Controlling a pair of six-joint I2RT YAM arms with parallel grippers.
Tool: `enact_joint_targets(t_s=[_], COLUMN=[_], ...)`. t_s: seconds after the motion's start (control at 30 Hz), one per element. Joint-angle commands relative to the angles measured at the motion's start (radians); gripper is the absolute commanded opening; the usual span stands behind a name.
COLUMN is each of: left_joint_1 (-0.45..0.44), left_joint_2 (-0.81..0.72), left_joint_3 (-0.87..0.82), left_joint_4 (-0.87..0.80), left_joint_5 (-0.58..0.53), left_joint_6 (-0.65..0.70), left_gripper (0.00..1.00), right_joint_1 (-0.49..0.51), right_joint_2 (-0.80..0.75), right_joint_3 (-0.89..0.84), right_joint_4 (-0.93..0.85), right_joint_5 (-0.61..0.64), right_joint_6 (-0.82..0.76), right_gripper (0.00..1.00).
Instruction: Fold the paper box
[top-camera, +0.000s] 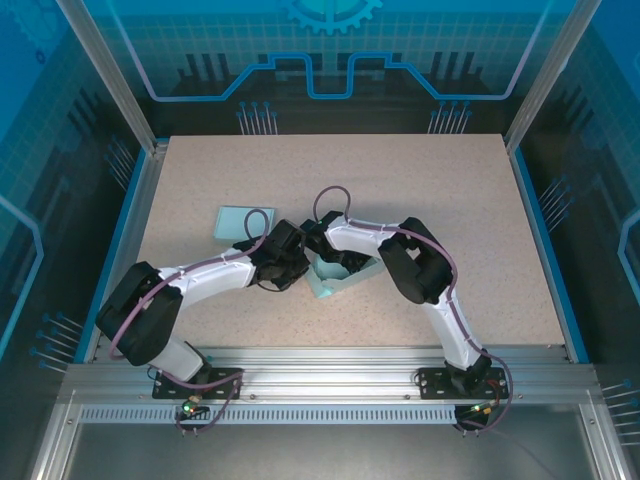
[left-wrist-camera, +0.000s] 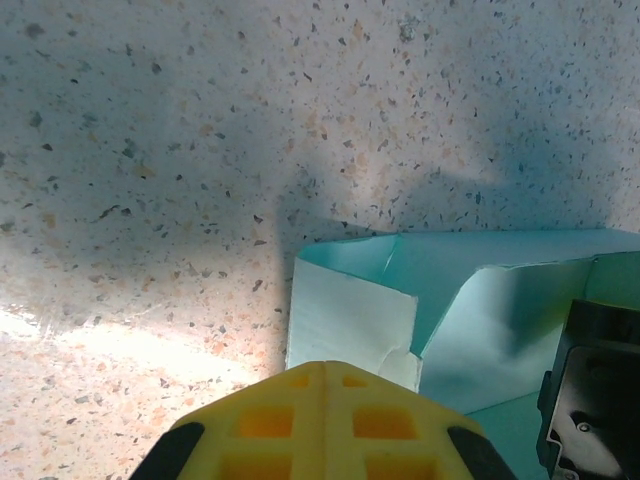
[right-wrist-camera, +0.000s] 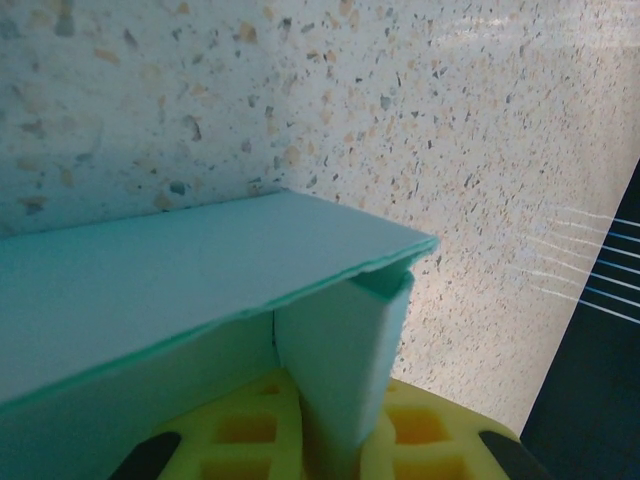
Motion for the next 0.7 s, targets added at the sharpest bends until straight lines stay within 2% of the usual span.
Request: enact_joint_targets(t_s=[0.0,0.13,0.27,0.33,0.4,0.57,0.67], left_joint_1=[0.004,0.004,0.004,0.011,0.031,0.112,0.139], left_joint_2=[0.012,-0.01,-0.101,-0.149,-0.188,-0.268,-0.291], left_joint_3=[-0.009,0.008,0.004,-0.009,-0.028,-0.103,-0.109], left_joint_4=[-0.012,-0.002,-0.018,-0.031,-0.034,0.032,0.039], left_joint_5=[-0.011,0.007,-0.05,-0.088,-0.099,-0.058,-0.037], left_joint_6=[-0.014,0.019,0.059,0.085,0.106,0.189,0.291], left_gripper=[0.0,0.03,0.09,0.16,0.19,0.27,0.27], right_joint_1=[0.011,0.009,0.007,0.006,0.005,-0.006,-0.008], right_joint_2=[0.079,0.002,-0.055,-0.079,-0.098,-0.131,-0.168], right_joint_3=[-0.067,-0.065,-0.038,-0.025,-0.008,0.059,0.095], right_joint_4=[0.002,0.036,0.063,0.075,0.086,0.09,0.086], right_joint_5=[-0.187,-0.214,-0.239,-0.242,-0.249,-0.254,-0.247], right_joint_6=[0.018,-0.007,-0.041,-0.063,-0.092,-0.151,-0.176], right_gripper=[0.11,0.19,0.22,0.29,0.35,0.52,0.59])
